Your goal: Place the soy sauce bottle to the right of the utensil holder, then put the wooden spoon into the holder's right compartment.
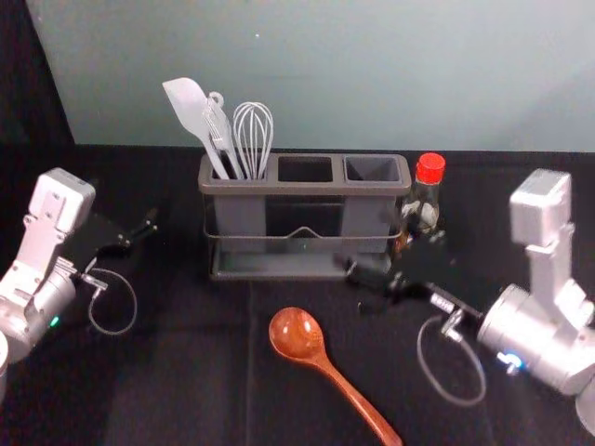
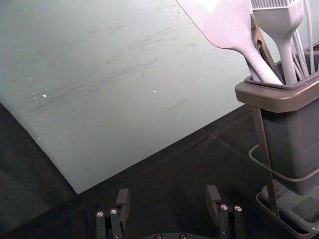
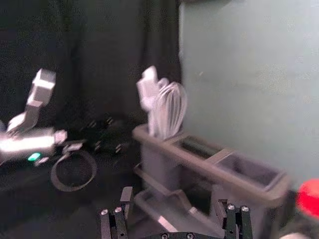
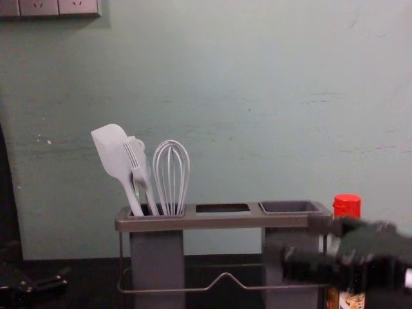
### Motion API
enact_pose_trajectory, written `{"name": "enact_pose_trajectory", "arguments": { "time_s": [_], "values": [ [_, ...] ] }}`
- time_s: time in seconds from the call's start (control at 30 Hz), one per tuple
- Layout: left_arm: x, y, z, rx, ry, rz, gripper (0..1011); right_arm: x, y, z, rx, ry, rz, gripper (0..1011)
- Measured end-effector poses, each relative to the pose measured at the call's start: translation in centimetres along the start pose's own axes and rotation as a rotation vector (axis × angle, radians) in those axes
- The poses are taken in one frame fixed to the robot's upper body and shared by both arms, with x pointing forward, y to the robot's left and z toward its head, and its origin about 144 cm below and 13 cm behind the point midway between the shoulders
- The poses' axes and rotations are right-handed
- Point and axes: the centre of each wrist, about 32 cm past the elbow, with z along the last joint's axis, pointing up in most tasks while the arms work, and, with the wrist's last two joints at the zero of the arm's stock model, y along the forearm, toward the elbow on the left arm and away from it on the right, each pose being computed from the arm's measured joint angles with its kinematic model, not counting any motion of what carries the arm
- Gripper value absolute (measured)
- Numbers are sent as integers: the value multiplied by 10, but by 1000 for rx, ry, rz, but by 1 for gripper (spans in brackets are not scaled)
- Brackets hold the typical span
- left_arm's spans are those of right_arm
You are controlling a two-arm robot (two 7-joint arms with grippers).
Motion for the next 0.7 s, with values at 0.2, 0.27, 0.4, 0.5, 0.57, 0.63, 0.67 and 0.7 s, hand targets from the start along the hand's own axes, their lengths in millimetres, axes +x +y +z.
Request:
{"name": "enact_pose_trajectory", "arguments": {
  "time_s": [0.2,0.27,0.4,0.5,0.57,0.63,0.67,0.7],
  "values": [
    [0,0,0,0,0,0,1005,-18,4,-10,-99,17,72,1000],
    [0,0,0,0,0,0,1005,-21,5,-14,-117,21,84,1002],
    [0,0,0,0,0,0,1005,-27,8,-27,-143,37,107,1000],
    [0,0,0,0,0,0,1005,-27,8,-29,-143,39,110,1002],
    [0,0,0,0,0,0,1005,-27,8,-28,-142,38,111,1000],
    [0,0,0,0,0,0,1005,-27,8,-28,-143,38,111,1000],
    [0,0,0,0,0,0,1005,-27,8,-28,-143,38,112,1002],
    [0,0,0,0,0,0,1005,-27,8,-28,-143,38,112,1002]
  ]
}}
